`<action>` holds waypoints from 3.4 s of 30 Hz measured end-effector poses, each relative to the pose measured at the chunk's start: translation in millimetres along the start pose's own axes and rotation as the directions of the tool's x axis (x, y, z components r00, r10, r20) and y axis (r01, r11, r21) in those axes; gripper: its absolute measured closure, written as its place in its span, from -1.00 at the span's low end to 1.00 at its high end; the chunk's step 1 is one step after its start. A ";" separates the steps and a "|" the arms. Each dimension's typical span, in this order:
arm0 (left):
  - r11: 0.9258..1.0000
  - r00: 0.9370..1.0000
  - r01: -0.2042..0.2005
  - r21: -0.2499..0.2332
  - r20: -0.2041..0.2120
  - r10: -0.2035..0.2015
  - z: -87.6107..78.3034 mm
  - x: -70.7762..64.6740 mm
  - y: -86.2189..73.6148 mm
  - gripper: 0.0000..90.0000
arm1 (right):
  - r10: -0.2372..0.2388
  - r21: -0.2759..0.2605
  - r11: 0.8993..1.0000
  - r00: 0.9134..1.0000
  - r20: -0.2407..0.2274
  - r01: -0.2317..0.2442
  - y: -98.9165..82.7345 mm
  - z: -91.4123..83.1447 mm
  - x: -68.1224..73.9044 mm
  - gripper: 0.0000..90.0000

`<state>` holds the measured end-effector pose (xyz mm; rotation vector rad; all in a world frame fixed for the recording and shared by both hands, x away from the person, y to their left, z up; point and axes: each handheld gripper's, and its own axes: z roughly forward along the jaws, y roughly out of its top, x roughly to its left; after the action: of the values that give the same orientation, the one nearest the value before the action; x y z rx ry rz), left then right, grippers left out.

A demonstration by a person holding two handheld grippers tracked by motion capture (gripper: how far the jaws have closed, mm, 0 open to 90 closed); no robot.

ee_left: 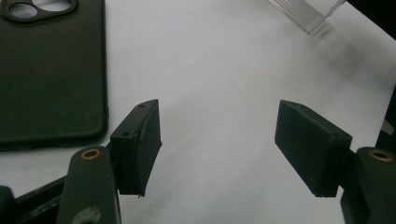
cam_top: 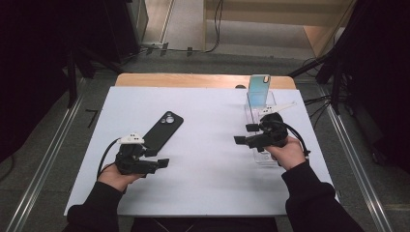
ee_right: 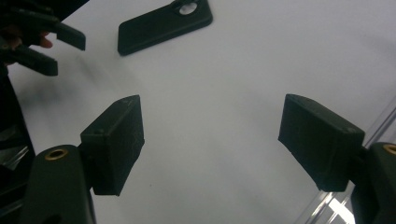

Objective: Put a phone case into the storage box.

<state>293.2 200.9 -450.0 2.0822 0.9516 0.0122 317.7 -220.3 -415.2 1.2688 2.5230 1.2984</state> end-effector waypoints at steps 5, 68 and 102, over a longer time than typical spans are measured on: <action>1.000 1.000 0.004 -0.006 0.002 -0.004 -0.4 -0.4 0.0 -0.30 | -0.014 0.013 1.000 0.999 -0.029 0.014 -10.6 0.4 4.8 -0.47; 0.999 0.992 -0.016 -0.038 -0.125 0.011 -3.8 34.0 31.7 -0.44 | -0.090 0.110 0.989 0.991 -0.103 0.101 -83.2 5.7 17.6 -0.49; 0.997 0.982 -0.070 -0.021 -0.178 0.065 48.3 80.1 77.9 -1.00 | -0.097 0.115 0.987 0.988 -0.122 0.111 -83.9 6.4 21.1 -0.49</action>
<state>414.4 189.6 -452.7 2.1137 0.9799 0.2485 251.6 -228.5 -470.7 1.0924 2.7459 1.2497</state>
